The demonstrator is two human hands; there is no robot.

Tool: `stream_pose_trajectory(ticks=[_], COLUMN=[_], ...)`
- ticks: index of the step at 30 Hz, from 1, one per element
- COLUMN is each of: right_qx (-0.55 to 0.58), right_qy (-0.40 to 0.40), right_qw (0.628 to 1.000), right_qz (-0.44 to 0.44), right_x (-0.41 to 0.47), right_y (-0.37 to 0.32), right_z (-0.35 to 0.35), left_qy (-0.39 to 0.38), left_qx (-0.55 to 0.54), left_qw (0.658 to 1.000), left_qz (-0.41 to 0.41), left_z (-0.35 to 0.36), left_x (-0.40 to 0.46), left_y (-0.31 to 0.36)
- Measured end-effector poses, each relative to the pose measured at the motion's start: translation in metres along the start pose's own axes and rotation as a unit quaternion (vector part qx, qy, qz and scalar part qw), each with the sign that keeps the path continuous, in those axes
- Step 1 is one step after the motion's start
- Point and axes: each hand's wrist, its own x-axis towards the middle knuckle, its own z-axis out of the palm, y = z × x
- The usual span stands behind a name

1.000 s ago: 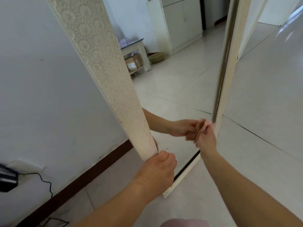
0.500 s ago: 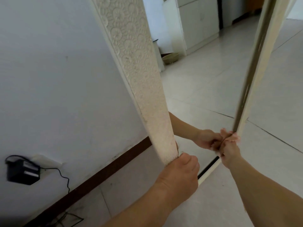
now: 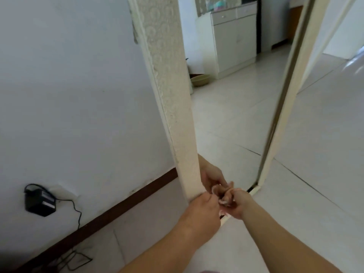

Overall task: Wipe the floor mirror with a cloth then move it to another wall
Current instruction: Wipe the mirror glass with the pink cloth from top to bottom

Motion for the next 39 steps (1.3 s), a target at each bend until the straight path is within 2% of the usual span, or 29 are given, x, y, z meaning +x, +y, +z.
stream_pose_trajectory(ticks=[2, 5, 12, 17, 20, 25, 27, 28, 29, 30, 31, 32, 33, 34, 35, 36, 37, 39], right_qx=[-0.014, -0.031, -0.056, -0.058, -0.046, 0.008, 0.054, 0.08, 0.101, 0.123, 0.131, 0.127, 0.114, 0.092, 0.074, 0.053, 0.032, 0.004], right_qy=[-0.019, -0.031, -0.032, -0.043, -0.077, -0.141, -0.189, -0.221, -0.262, -0.304, -0.344, -0.372, -0.389, -0.399, -0.401, -0.399, -0.401, -0.415], right_qw=[1.0, 0.999, 0.996, 0.991, 0.987, 0.972, 0.961, 0.953, 0.941, 0.927, 0.914, 0.905, 0.901, 0.901, 0.903, 0.905, 0.906, 0.901], right_qz=[0.001, -0.012, -0.068, -0.113, -0.135, -0.19, -0.192, -0.191, -0.188, -0.18, -0.172, -0.163, -0.155, -0.146, -0.139, -0.136, -0.135, -0.127], right_x=[-0.028, -0.085, -0.223, -0.317, -0.381, -0.483, -0.525, -0.537, -0.557, -0.57, -0.584, -0.595, -0.602, -0.611, -0.616, -0.619, -0.623, -0.63], right_y=[-0.026, -0.071, -0.166, -0.233, -0.272, -0.332, -0.347, -0.347, -0.35, -0.348, -0.345, -0.341, -0.336, -0.33, -0.323, -0.317, -0.31, -0.296], right_z=[0.008, 0.028, 0.074, 0.104, 0.116, 0.134, 0.129, 0.124, 0.118, 0.112, 0.107, 0.102, 0.098, 0.096, 0.095, 0.094, 0.095, 0.099], left_qy=[-0.023, -0.067, 0.005, 0.022, 0.019, 0.044, 0.057, 0.08, 0.116, 0.162, 0.212, 0.254, 0.283, 0.301, 0.31, 0.318, 0.331, 0.359], left_qx=[-0.055, -0.084, -0.146, -0.137, -0.129, -0.178, -0.231, -0.288, -0.361, -0.453, -0.551, -0.654, -0.745, -0.799, -0.828, -0.844, -0.849, -0.842], left_qw=[0.998, 0.994, 0.987, 0.985, 0.983, 0.955, 0.923, 0.888, 0.833, 0.754, 0.645, 0.514, 0.375, 0.27, 0.211, 0.175, 0.15, 0.127], left_qz=[0.01, 0.012, -0.061, -0.105, -0.132, -0.235, -0.304, -0.348, -0.403, -0.448, -0.486, -0.494, -0.473, -0.445, -0.417, -0.396, -0.383, -0.382], left_z=[-0.003, -0.029, -0.132, -0.227, -0.28, -0.36, -0.394, -0.403, -0.422, -0.435, -0.451, -0.465, -0.479, -0.491, -0.499, -0.504, -0.508, -0.513], left_x=[-0.01, -0.034, -0.079, -0.118, -0.143, -0.182, -0.199, -0.203, -0.211, -0.216, -0.222, -0.229, -0.236, -0.246, -0.254, -0.26, -0.269, -0.286], left_y=[-0.004, -0.015, -0.072, -0.117, -0.137, -0.168, -0.177, -0.18, -0.184, -0.189, -0.194, -0.197, -0.2, -0.201, -0.201, -0.199, -0.196, -0.187])
